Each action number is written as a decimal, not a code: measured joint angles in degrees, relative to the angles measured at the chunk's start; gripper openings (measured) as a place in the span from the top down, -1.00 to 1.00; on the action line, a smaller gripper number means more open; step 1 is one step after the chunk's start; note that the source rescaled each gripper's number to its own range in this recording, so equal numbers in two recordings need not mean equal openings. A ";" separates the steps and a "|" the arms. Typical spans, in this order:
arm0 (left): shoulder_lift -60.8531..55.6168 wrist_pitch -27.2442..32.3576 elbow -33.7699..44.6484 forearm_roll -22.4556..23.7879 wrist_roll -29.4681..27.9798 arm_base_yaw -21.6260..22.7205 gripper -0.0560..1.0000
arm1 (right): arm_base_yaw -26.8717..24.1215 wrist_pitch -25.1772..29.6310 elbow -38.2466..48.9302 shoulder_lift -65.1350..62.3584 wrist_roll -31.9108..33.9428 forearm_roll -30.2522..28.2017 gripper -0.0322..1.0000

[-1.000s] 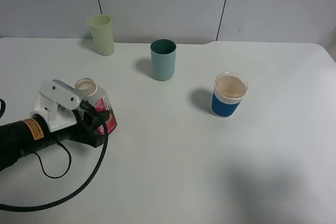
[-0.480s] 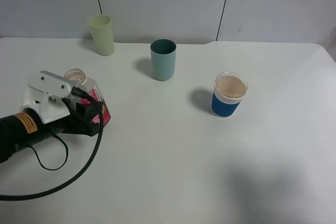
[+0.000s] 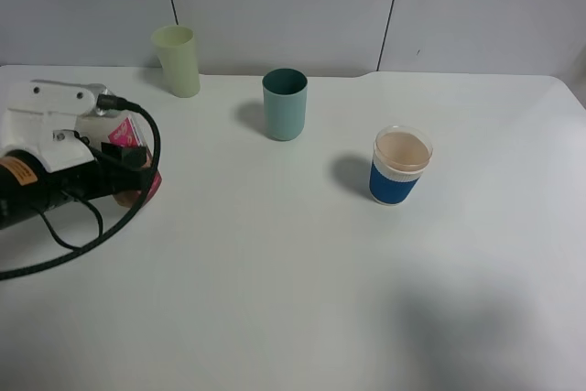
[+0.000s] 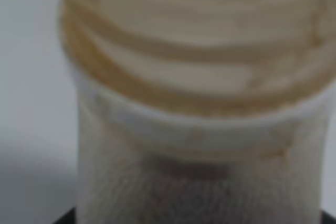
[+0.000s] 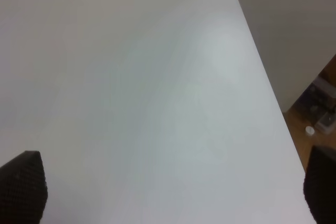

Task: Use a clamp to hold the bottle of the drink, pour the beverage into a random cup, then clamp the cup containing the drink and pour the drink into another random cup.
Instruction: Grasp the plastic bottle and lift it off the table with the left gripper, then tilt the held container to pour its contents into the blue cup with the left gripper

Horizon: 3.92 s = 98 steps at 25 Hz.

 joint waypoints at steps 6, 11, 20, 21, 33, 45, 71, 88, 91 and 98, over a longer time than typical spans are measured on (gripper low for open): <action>-2.00 16.75 -10.44 -9.22 10.27 -0.05 0.89 | 0.00 0.00 0.00 0.00 0.00 0.00 -1.00; -2.05 19.77 -16.41 -22.78 22.90 -3.91 0.89 | 0.00 0.00 0.00 0.00 0.00 0.00 -1.00; 3.11 2.11 -24.75 -68.03 74.72 -20.16 0.89 | 0.00 0.00 0.00 0.00 0.00 0.00 -1.00; 4.10 -0.73 -26.43 -72.49 80.16 -21.81 0.89 | 0.00 0.00 0.00 0.00 0.00 0.00 -1.00; 15.75 -11.74 -42.29 -84.86 103.23 -31.41 0.89 | 0.00 0.00 0.00 0.00 0.00 0.00 -1.00; 24.76 -15.74 -51.12 -85.34 110.84 -34.81 0.89 | 0.00 0.00 0.00 0.00 0.00 0.00 -1.00; 40.17 -15.92 -66.09 -85.41 133.31 -37.14 0.89 | 0.00 0.00 0.00 0.00 0.00 0.00 -1.00; 41.19 -15.59 -66.16 -75.74 137.61 -36.02 0.89 | 0.00 0.00 0.00 0.00 0.00 -0.01 -1.00; 41.19 -15.53 -66.16 -73.54 137.61 -36.02 0.89 | 0.00 0.00 0.00 0.00 0.00 -0.01 -1.00; 41.19 -15.48 -66.16 -68.27 137.43 -36.02 0.89 | 0.00 0.00 0.00 0.00 0.00 -0.01 -1.00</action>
